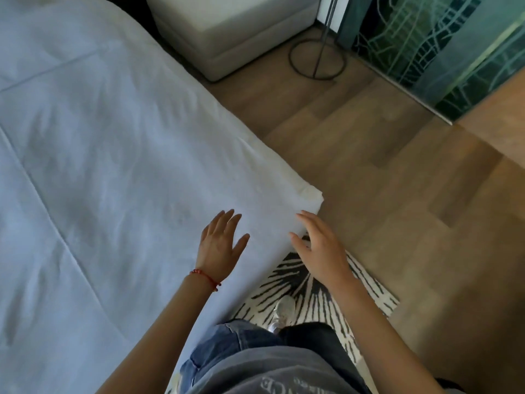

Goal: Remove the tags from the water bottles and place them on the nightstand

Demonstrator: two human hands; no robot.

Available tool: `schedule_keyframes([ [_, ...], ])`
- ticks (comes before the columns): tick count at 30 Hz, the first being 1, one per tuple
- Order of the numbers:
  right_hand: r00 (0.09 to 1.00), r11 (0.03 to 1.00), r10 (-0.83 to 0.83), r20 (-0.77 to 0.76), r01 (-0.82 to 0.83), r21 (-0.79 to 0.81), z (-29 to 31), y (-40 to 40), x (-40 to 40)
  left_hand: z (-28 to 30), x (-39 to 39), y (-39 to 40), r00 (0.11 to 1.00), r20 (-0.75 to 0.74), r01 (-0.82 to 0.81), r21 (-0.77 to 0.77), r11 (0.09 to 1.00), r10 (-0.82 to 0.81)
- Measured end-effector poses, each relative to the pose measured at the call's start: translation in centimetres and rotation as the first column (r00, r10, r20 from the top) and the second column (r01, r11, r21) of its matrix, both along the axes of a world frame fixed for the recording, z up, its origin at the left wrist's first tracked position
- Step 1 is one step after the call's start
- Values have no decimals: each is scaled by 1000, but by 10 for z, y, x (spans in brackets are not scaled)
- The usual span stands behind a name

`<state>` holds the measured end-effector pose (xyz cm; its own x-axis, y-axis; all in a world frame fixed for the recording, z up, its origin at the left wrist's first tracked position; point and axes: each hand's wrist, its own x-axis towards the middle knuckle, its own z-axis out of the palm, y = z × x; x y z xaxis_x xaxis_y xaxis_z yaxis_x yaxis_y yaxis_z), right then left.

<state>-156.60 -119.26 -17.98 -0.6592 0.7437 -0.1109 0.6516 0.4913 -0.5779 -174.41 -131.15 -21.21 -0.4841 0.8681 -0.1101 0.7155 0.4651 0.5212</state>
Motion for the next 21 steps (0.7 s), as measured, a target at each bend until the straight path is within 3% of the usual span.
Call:
schedule_keyframes([
  [13,986,986,-168,-10,168,7,-8,193,60,6,45,224,977,-64,200,-34,979,-202],
  [21,902,902,-431,-6,431,0,-3,298,113,15,72,387,884,-91,458,-21,889,-458],
])
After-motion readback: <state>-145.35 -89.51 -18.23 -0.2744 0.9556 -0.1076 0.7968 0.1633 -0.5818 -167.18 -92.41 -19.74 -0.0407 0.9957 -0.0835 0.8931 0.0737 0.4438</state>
